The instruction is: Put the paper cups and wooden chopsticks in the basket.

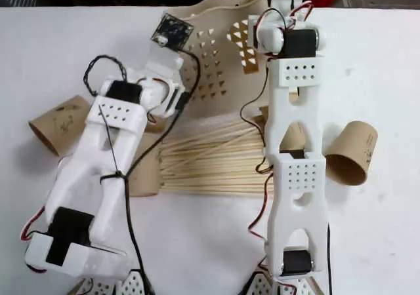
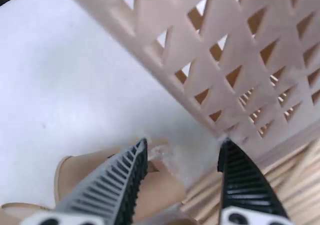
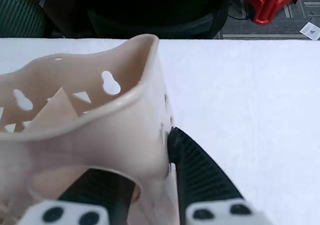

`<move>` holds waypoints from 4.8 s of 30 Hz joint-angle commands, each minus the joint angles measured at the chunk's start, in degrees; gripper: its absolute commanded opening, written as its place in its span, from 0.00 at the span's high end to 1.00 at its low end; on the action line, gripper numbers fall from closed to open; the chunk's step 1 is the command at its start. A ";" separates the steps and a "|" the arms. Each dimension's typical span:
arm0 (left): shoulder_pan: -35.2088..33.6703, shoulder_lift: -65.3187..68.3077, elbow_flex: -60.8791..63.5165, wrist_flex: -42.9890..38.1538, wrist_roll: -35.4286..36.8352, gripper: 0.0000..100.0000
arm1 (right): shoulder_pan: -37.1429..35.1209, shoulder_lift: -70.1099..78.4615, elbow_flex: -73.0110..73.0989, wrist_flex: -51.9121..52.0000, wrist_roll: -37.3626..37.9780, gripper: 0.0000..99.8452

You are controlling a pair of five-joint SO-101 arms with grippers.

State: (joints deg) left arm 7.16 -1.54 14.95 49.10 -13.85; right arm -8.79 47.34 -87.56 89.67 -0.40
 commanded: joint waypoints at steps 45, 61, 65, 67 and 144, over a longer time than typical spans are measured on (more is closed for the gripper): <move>-11.65 -10.07 -14.42 10.64 3.43 0.76 | -1.36 14.02 -7.82 7.52 4.57 0.98; -9.54 19.30 -58.90 17.93 27.34 0.76 | -1.01 11.91 -7.91 7.34 4.48 0.98; -8.31 33.80 -77.01 26.64 29.45 0.76 | -1.36 11.38 -7.91 7.43 4.40 0.98; -7.60 40.40 -85.80 29.27 30.07 0.76 | -1.45 11.47 -7.82 7.43 4.40 0.98; -10.86 38.46 -109.89 48.00 6.68 0.81 | 0.40 4.88 -7.65 -9.80 -1.67 0.98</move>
State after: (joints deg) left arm -2.24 45.58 -93.36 97.27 -6.64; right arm -7.65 52.97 -94.33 85.54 -0.13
